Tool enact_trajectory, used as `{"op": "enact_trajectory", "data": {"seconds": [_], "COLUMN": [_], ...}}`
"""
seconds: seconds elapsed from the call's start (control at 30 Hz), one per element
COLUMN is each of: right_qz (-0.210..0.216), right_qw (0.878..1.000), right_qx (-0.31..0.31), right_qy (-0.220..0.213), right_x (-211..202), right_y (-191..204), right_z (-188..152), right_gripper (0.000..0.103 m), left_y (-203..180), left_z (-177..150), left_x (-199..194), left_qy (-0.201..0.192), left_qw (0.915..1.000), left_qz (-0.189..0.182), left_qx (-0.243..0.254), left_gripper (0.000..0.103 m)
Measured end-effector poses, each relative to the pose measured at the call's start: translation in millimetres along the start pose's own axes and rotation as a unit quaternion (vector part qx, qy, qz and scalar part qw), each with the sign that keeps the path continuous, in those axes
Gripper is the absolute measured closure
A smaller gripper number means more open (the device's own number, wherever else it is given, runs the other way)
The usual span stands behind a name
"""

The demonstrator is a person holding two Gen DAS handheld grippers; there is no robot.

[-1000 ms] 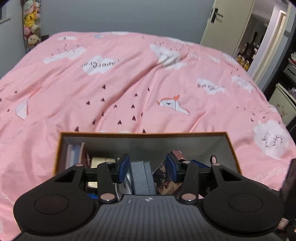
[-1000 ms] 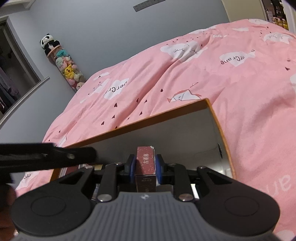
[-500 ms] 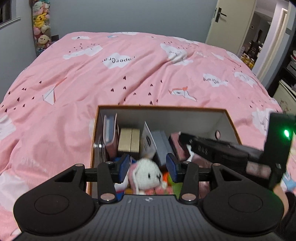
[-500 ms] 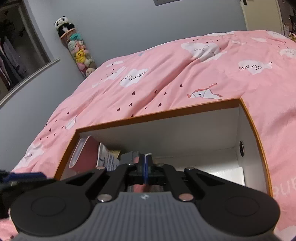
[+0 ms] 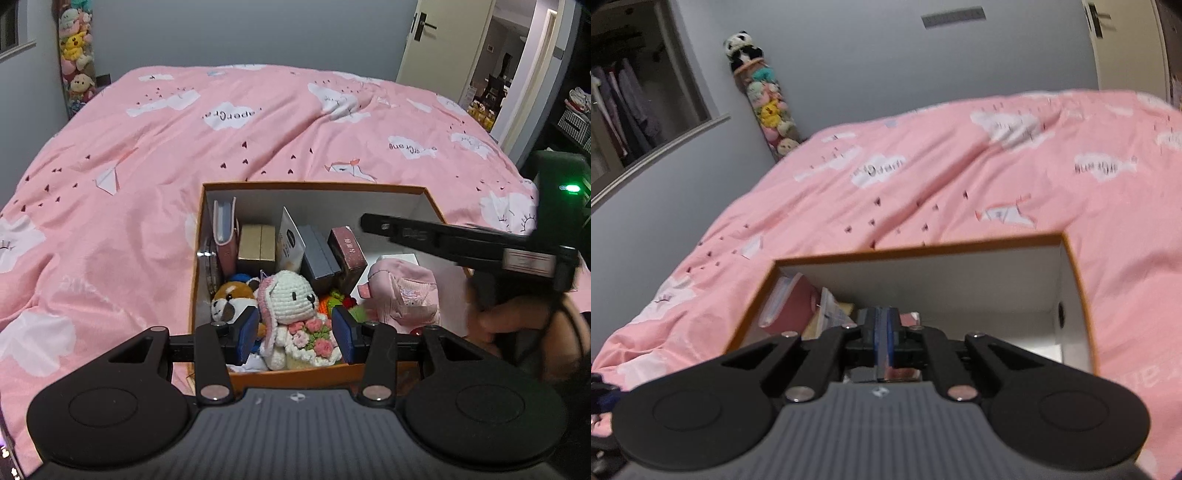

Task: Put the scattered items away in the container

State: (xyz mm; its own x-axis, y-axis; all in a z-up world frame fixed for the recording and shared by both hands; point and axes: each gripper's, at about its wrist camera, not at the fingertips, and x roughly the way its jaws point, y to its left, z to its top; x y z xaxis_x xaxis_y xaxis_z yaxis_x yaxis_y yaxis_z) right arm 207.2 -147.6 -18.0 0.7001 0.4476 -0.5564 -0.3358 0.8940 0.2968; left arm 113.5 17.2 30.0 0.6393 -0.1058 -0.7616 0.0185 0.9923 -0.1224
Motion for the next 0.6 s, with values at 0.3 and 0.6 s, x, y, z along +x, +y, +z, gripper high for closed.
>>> {"op": "enact_trajectory", "data": {"seconds": [0.3, 0.6], "right_qz": [0.021, -0.024], "right_qw": [0.999, 0.996], "right_qx": [-0.022, -0.064], "right_qy": [-0.044, -0.06], "right_x": [-75.0, -100.1], "right_y": [24.8, 41.2], "right_z": [-18.9, -48.6], "right_gripper": [0.087, 0.075], "left_y": [-0.2, 3.4], "left_z": [-19.7, -35.4], "left_x": [-20.9, -14.6], "left_qy": [-0.033, -0.047], "left_qw": [0.9994, 0.9988], "left_qz": [0.001, 0.007], "left_qx": [-0.013, -0.012], "left_gripper": [0.052, 0.051]}}
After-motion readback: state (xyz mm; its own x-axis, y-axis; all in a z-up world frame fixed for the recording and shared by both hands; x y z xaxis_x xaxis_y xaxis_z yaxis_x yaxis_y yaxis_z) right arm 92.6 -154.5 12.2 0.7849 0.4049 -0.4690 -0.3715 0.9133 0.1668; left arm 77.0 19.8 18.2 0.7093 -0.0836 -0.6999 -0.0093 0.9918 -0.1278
